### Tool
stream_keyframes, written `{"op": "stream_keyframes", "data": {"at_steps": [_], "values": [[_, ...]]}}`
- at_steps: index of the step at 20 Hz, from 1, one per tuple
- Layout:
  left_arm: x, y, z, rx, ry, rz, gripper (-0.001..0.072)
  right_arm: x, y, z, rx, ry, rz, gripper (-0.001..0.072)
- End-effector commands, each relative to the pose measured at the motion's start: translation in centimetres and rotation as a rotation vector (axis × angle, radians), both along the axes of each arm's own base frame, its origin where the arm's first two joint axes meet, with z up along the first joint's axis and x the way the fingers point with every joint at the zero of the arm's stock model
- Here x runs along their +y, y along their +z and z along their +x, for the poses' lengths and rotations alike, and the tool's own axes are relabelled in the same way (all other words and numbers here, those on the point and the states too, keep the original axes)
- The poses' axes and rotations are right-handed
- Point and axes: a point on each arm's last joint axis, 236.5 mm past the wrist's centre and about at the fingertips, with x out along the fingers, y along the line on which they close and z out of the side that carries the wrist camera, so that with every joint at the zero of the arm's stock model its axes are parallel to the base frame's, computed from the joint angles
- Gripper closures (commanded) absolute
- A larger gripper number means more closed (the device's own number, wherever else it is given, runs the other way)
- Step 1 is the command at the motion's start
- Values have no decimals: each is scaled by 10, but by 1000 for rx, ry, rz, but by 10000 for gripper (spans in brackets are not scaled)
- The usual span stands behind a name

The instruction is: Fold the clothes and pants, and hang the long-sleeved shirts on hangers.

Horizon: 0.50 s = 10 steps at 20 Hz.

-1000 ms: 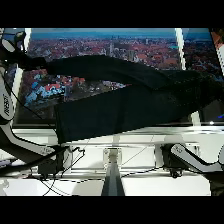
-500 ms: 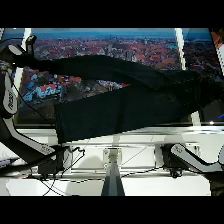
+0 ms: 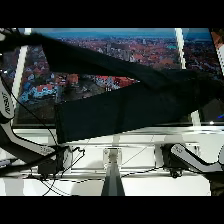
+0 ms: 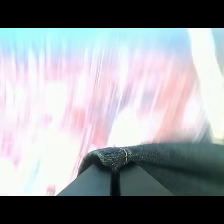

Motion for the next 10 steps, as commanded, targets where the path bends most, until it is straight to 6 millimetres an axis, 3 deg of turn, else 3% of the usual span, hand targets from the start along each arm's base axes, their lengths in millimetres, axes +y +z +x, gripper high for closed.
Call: {"op": "stream_keyframes", "data": {"at_steps": [1,3,6,8,10], "values": [[17,114,21,-303,177,-265,683,1,4,5,-37,-23,28,361],[5,100,12,-245,104,-218,683,2,4,5,-36,-22,30,361],[-24,57,-13,-74,-70,-110,684,2,4,5,-35,-21,29,362],[-44,45,-32,3,-170,-123,684,2,4,4,-35,-21,29,361],[-52,47,-41,22,-207,-124,685,2,4,4,-35,-21,29,361]]}}
